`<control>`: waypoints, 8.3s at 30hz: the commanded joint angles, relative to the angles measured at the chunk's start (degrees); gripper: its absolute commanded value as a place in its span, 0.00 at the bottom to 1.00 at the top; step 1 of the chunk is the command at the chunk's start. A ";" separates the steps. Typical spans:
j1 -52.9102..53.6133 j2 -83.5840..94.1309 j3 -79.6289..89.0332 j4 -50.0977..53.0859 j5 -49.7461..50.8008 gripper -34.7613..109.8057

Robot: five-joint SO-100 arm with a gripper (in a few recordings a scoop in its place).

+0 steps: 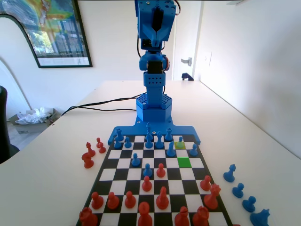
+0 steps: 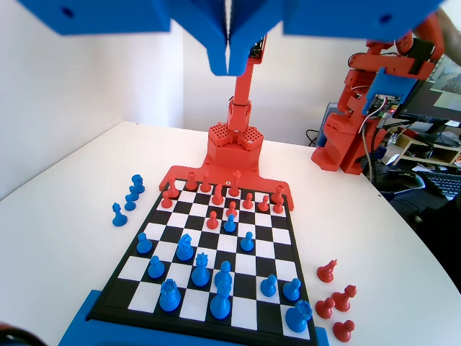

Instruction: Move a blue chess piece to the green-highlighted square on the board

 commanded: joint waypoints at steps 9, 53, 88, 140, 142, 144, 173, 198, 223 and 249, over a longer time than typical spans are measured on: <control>0.88 1.14 0.44 -1.05 -0.35 0.25; 1.23 1.14 0.44 -1.05 -0.44 0.25; -8.96 -26.02 -24.79 7.38 18.98 0.25; -22.94 -66.97 16.08 -43.07 49.13 0.30; -22.85 -68.99 16.17 -44.65 48.69 0.30; -22.68 -70.40 16.70 -46.41 48.69 0.30; -22.06 -78.66 17.75 -53.26 47.55 0.30; -21.62 -82.88 14.41 -55.72 46.76 0.25; -17.84 -82.62 -5.19 -41.31 49.48 0.25; -18.19 -91.76 -1.14 -51.33 48.34 0.25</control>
